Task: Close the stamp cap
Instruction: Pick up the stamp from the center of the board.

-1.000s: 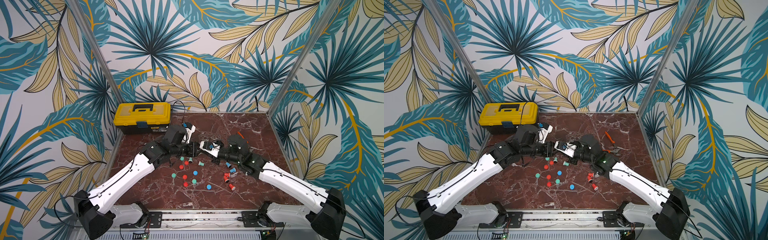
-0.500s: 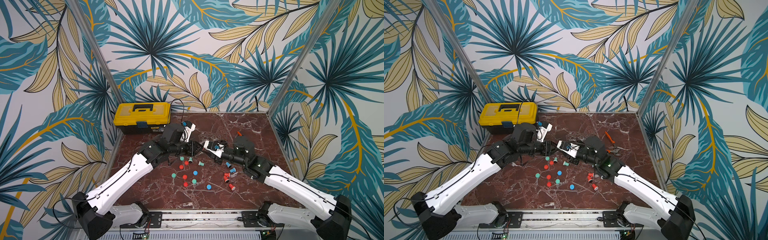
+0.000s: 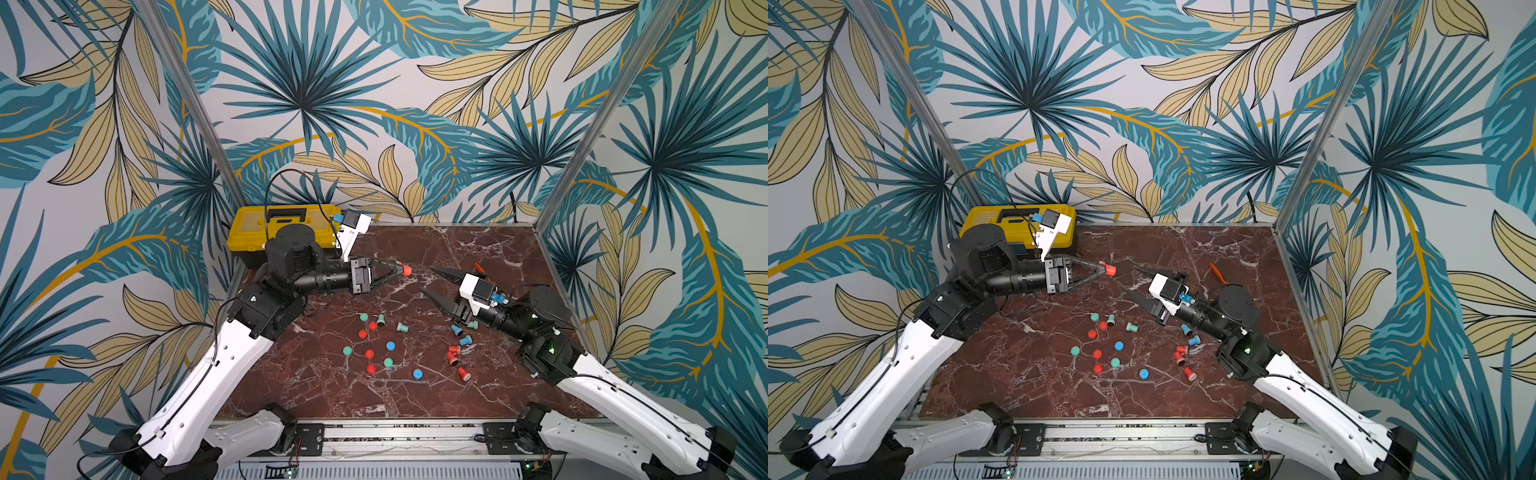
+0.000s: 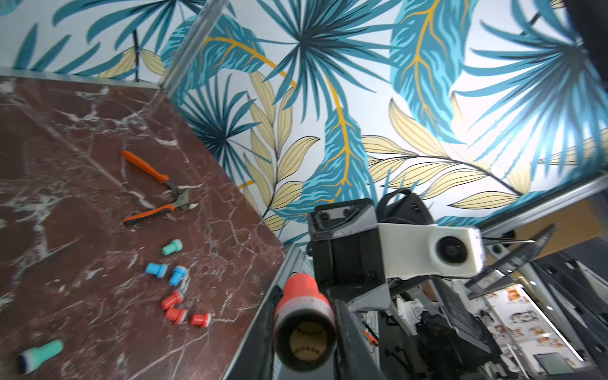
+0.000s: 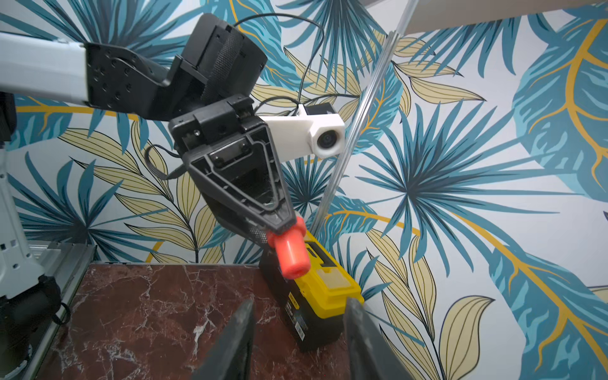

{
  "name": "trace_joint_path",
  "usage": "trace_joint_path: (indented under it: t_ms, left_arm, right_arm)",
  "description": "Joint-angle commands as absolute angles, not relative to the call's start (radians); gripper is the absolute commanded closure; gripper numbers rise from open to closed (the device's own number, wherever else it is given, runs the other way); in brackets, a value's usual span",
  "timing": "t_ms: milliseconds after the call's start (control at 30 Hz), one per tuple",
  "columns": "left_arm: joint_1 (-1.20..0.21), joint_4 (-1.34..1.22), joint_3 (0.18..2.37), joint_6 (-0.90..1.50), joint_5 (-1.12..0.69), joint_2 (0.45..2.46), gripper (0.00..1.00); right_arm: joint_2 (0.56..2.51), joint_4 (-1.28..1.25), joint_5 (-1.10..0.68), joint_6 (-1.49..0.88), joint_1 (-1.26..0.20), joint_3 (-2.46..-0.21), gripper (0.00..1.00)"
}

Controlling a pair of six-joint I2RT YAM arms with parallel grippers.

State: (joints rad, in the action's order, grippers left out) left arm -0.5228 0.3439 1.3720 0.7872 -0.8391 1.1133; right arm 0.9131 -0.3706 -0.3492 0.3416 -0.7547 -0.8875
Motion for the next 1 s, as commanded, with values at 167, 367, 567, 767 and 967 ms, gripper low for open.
trace_joint_path:
  t_ms: [167, 367, 567, 767, 967]
  left_arm:
    - [-0.517, 0.204, 1.368, 0.891, -0.953, 1.093, 0.83]
    - [-0.517, 0.205, 1.375, 0.900, -0.964, 1.089, 0.83]
    - [-0.518, 0.204, 1.374, 0.906, -0.968, 1.087, 0.82]
    - [-0.518, 0.204, 1.372, 0.908, -0.971, 1.085, 0.82]
    - [-0.518, 0.204, 1.368, 0.910, -0.979, 1.084, 0.83]
  right_arm:
    - [0.976, -0.499, -0.502, 0.268, -0.759, -0.981, 0.54]
    - [1.036, -0.539, -0.549, 0.252, -0.761, -1.024, 0.59]
    - [1.074, -0.571, -0.567, 0.239, -0.761, -1.037, 0.66]
    - [1.094, -0.596, -0.572, 0.226, -0.762, -1.042, 0.71]
    - [1.106, -0.588, -0.557, 0.230, -0.764, -1.046, 0.71]
